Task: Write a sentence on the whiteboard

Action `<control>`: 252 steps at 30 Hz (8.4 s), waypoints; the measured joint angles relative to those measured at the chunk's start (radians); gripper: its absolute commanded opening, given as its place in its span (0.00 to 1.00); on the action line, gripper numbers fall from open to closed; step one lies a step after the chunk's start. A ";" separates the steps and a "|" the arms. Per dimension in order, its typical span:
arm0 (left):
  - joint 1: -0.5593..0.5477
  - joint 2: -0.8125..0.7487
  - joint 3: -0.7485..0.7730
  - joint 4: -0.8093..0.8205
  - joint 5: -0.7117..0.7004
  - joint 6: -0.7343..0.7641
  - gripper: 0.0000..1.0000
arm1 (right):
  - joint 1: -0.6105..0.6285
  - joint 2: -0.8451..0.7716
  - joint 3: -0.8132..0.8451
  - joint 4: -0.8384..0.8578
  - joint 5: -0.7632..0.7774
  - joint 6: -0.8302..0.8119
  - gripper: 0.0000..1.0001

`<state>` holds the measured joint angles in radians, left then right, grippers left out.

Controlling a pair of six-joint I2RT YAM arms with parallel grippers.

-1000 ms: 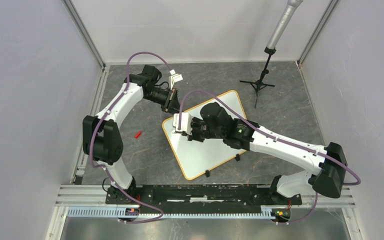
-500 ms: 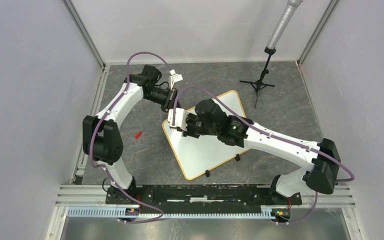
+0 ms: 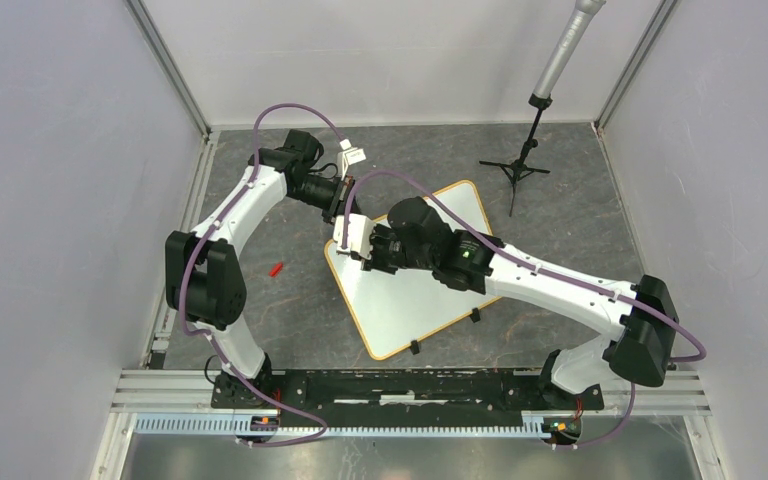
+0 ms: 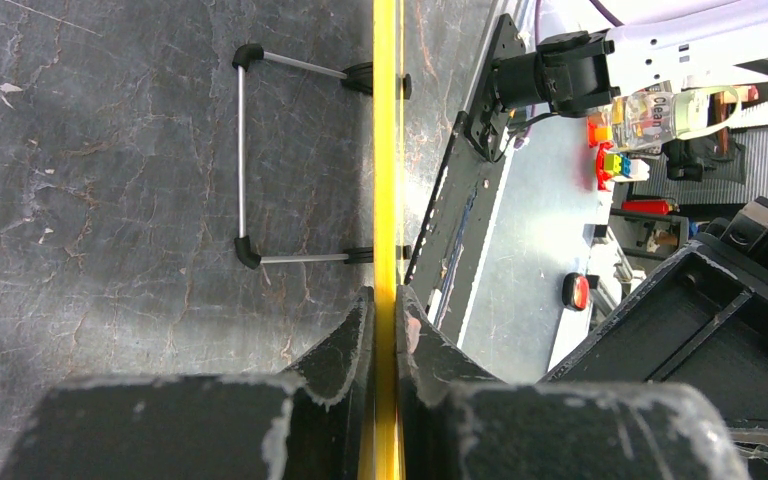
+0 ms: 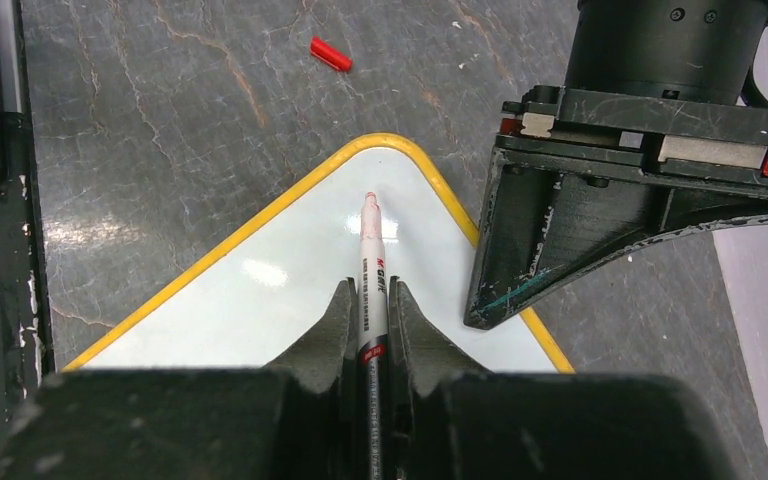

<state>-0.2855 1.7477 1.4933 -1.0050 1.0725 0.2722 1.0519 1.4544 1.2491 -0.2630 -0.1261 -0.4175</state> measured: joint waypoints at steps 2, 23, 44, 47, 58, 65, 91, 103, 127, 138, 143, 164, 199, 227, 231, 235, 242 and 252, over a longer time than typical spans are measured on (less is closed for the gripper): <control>0.000 0.000 0.000 0.000 0.000 0.000 0.02 | 0.000 0.001 0.000 0.000 0.000 0.000 0.00; 0.000 0.000 0.000 0.002 -0.012 0.000 0.03 | 0.001 0.008 -0.032 0.002 0.019 -0.008 0.00; -0.002 0.000 0.000 0.004 -0.019 0.000 0.02 | 0.036 -0.042 -0.135 -0.007 -0.011 -0.005 0.00; -0.002 0.000 0.000 0.004 -0.019 0.001 0.02 | 0.036 -0.042 -0.133 -0.009 -0.010 -0.005 0.00; -0.003 -0.001 0.002 0.002 -0.018 0.001 0.03 | 0.032 -0.036 -0.059 -0.014 0.023 0.002 0.00; -0.003 -0.002 0.002 0.002 -0.018 0.001 0.02 | 0.031 -0.015 -0.042 0.000 0.037 0.002 0.00; -0.003 -0.002 0.002 0.004 -0.024 0.001 0.02 | -0.006 -0.020 -0.058 0.014 0.078 0.001 0.00; -0.003 -0.002 0.002 0.004 -0.024 0.001 0.02 | -0.002 -0.051 -0.102 -0.004 0.060 0.001 0.00; -0.004 -0.002 0.003 0.001 -0.023 0.001 0.03 | 0.055 -0.034 -0.089 -0.056 0.041 0.007 0.00; -0.004 -0.002 0.004 0.000 -0.023 0.001 0.03 | 0.013 -0.047 -0.077 -0.060 0.068 0.000 0.00; -0.004 -0.002 0.004 0.000 -0.023 0.001 0.02 | 0.013 -0.047 -0.077 -0.060 0.068 0.000 0.00; -0.004 -0.002 0.004 0.001 -0.024 0.001 0.02 | 0.000 -0.061 -0.105 -0.061 0.050 0.002 0.00; -0.004 -0.002 0.005 -0.001 -0.024 0.001 0.02 | -0.010 -0.071 -0.100 -0.061 0.073 0.004 0.00; -0.005 -0.002 0.006 -0.001 -0.025 0.001 0.02 | -0.047 -0.098 -0.110 -0.094 0.077 -0.017 0.00; -0.005 -0.002 0.006 -0.001 -0.025 0.001 0.02 | -0.047 -0.093 -0.103 -0.093 0.075 -0.013 0.00; -0.005 -0.002 0.006 0.000 -0.027 0.001 0.03 | -0.047 -0.079 -0.087 -0.091 0.071 -0.007 0.00; -0.005 -0.002 0.006 -0.001 -0.027 0.001 0.02 | -0.047 -0.065 -0.072 -0.089 0.056 -0.004 0.00; -0.005 -0.002 0.006 -0.001 -0.027 0.001 0.02 | -0.039 -0.065 -0.076 -0.083 0.050 0.000 0.00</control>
<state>-0.2905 1.7458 1.4990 -1.0058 1.0454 0.2729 1.0126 1.3891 1.1732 -0.3462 -0.0757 -0.4179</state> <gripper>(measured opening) 0.135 0.127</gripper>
